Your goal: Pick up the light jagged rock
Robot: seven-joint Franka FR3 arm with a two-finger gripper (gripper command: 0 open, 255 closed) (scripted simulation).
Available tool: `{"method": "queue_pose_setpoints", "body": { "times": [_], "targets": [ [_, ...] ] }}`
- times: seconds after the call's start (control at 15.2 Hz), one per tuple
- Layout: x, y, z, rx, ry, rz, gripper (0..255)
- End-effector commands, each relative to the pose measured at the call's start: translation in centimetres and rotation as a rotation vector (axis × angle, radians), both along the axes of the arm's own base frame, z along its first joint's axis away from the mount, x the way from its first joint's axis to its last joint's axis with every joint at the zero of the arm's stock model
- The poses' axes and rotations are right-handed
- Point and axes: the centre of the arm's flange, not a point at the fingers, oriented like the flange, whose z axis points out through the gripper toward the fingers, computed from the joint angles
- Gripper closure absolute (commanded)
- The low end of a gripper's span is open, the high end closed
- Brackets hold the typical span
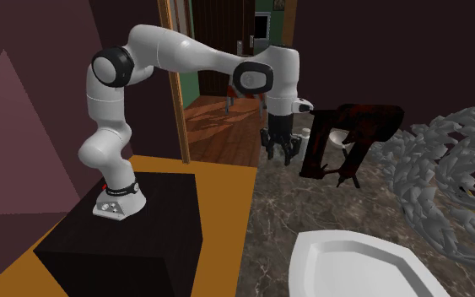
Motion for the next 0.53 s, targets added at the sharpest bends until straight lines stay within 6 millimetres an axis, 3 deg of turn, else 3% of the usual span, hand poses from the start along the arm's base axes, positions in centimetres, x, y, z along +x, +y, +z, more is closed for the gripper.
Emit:
{"method": "queue_pose_setpoints", "body": {
  "times": [0.0, 0.46],
  "targets": [
    [0.0, 0.0, 0.8, 0.0, 0.0, 0.0, 255],
    [0.0, 0.0, 4.5, 0.0, 0.0, 0.0, 255]
  ]
}}
